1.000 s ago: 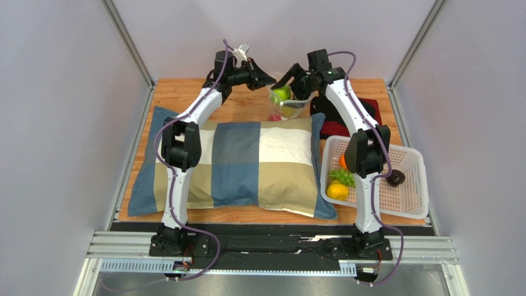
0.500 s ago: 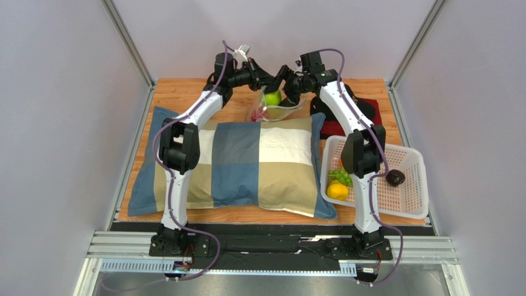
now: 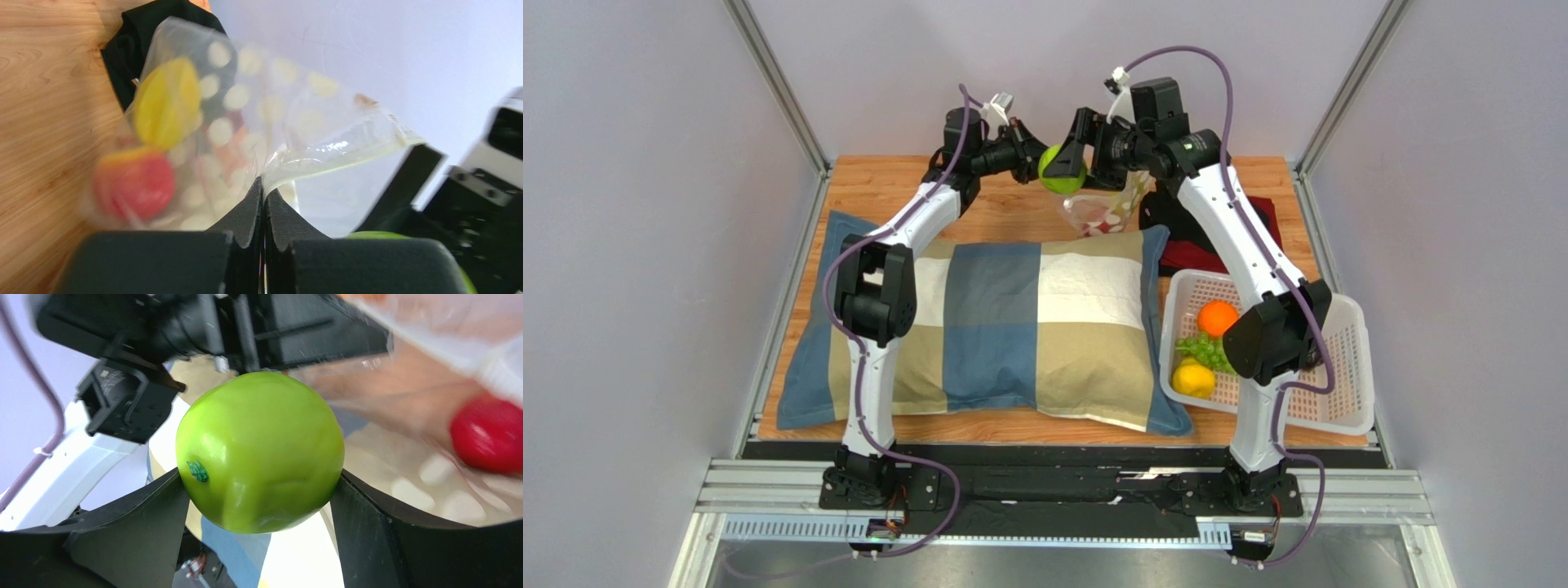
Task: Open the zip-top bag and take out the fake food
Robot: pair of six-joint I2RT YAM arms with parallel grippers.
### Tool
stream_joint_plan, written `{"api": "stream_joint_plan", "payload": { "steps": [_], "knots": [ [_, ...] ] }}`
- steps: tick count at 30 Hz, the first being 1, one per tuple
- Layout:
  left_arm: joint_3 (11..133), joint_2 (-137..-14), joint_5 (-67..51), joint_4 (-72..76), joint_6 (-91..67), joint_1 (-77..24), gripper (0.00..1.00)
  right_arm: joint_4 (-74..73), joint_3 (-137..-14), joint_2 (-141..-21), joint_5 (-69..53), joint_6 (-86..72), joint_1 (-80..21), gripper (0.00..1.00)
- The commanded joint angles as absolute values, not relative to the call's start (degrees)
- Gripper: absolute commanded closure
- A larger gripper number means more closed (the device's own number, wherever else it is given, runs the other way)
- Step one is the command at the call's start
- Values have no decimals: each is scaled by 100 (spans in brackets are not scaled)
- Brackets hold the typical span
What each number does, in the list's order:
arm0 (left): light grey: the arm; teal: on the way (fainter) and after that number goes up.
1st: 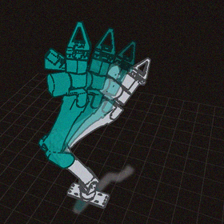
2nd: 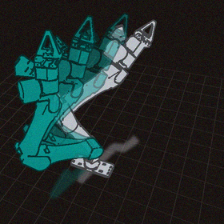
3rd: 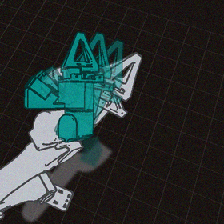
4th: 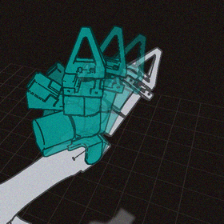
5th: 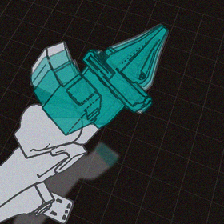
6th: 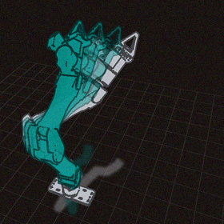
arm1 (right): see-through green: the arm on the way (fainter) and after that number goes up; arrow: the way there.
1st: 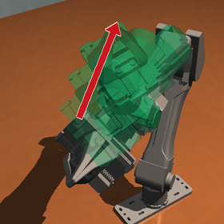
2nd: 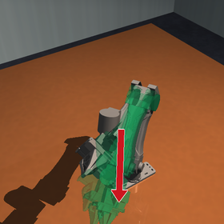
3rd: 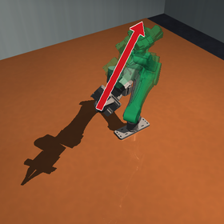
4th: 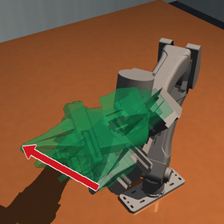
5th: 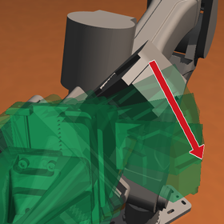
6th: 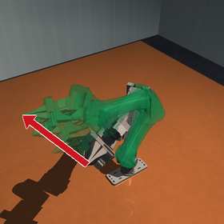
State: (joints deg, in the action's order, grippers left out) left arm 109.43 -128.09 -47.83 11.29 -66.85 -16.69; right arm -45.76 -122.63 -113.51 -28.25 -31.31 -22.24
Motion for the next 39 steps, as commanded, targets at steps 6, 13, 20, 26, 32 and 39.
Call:
{"api": "stream_joint_plan", "payload": {
  "steps": [6, 13, 20, 26, 32, 39],
  "knots": [
    [11354, -12814, -4702, 1169, -6802, -1538, 100, -3938, -12463, -11030, -2855, -2933, -2057, 91],
    [11628, -12955, -4623, 1222, -6926, -1389, 100, -3558, -11689, -10451, -3185, -3877, -1899, 92],
    [11716, -13087, -4535, 1309, -7014, -1336, 100, -5920, -11085, -9652, -1496, -3068, -1275, 91],
    [11610, -13245, -4509, 1467, -7075, -1275, 100, -6687, -8809, -8353, -256, -2707, -836, 84],
    [11601, -13385, -4465, 1609, -7242, -1230, 100, -6899, -7086, -7480, 412, -2768, -115, 66],
    [11663, -13377, -4544, 1661, -7286, -1230, 100, -7057, -6995, -7549, 703, -2593, 308, 3]
  ]
}}
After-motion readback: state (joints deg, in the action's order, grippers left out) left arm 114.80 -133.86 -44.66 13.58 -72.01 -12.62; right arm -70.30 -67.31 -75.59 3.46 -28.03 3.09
